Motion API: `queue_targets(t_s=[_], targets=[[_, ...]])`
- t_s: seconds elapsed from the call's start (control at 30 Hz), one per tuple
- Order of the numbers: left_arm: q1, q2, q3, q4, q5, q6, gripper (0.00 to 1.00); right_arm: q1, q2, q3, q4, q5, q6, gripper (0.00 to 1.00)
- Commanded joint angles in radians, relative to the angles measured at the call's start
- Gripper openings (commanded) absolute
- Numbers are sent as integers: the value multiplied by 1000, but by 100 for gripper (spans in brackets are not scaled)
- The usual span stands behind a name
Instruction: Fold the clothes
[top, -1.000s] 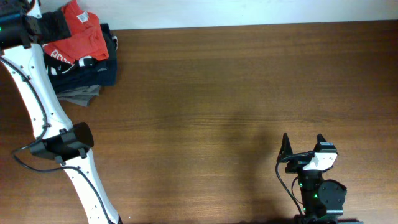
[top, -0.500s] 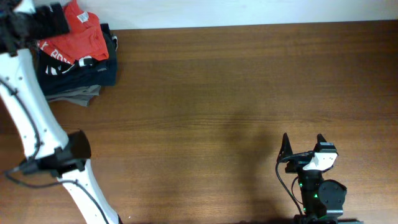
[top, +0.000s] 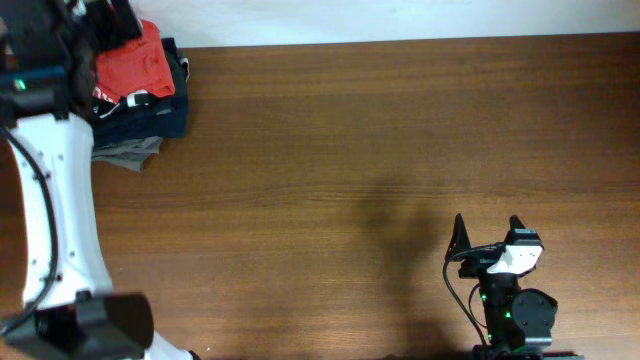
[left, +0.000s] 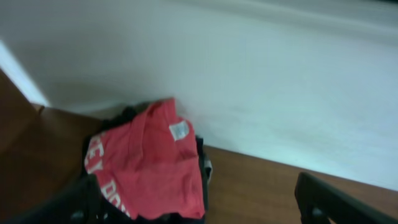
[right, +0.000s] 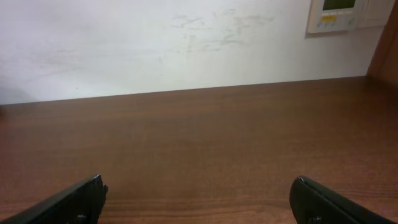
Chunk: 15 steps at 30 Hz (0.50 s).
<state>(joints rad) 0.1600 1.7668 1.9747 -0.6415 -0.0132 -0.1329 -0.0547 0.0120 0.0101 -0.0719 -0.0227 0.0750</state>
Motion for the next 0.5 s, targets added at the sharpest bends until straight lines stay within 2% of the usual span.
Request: queue_targets(t_s=[0.0,0.23,0.27,0.47], targets=[[3,-184,-196,93,-9,-39,99,9,-8,-5,-7,12,0,99],[4,-461,-622,307,-11,-38,99,9,-8,-5,-7,12,0,99],[3,-536,-735,370,-10,-38,99,9,-8,-5,-7,12,-1,99],[3,-840,-1152,652,-2,-38,99,9,-8,-5,-7,12,0,99]])
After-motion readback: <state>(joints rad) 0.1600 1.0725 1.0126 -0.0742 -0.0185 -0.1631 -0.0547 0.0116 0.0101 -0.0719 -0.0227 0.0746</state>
